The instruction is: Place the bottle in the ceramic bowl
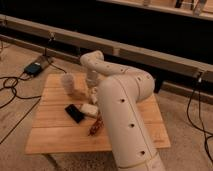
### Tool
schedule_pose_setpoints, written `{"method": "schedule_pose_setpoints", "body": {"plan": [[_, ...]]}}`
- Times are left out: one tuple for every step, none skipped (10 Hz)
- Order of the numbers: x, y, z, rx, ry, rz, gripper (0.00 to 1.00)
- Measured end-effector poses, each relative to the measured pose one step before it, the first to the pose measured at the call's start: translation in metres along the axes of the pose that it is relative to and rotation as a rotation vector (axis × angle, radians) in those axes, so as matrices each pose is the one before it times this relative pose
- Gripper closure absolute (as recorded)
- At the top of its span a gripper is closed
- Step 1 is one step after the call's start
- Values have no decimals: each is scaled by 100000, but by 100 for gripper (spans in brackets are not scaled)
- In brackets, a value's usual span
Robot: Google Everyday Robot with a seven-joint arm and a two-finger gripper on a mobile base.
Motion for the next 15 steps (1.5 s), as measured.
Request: {"method": "schedule_pose_setpoints", "body": {"plan": [[4, -36, 46, -216, 253, 319, 62], [25, -120, -107, 102, 63, 388, 73], [52, -123, -351, 155, -308, 787, 81], [211, -249, -884, 356, -830, 1235, 93], [165, -196, -956, 220, -1469, 923, 99], [373, -212, -1103, 238, -1313, 850, 100], [328, -138, -1464, -213, -2399, 1008, 100], [700, -193, -1765, -23, -2719, 1082, 100], [550, -132, -1115, 115, -1827, 612, 100], [1146, -253, -1491, 356, -2425, 974, 100], [1188, -387, -755, 445, -1093, 1404, 100], [1376, -646, -486, 497, -741, 2544, 100], [945, -630, -119, 168, -504, 2624, 100], [1395, -1259, 132, 604, -98, 4508, 100], [897, -1122, 306, 279, 130, 3653, 100]]}}
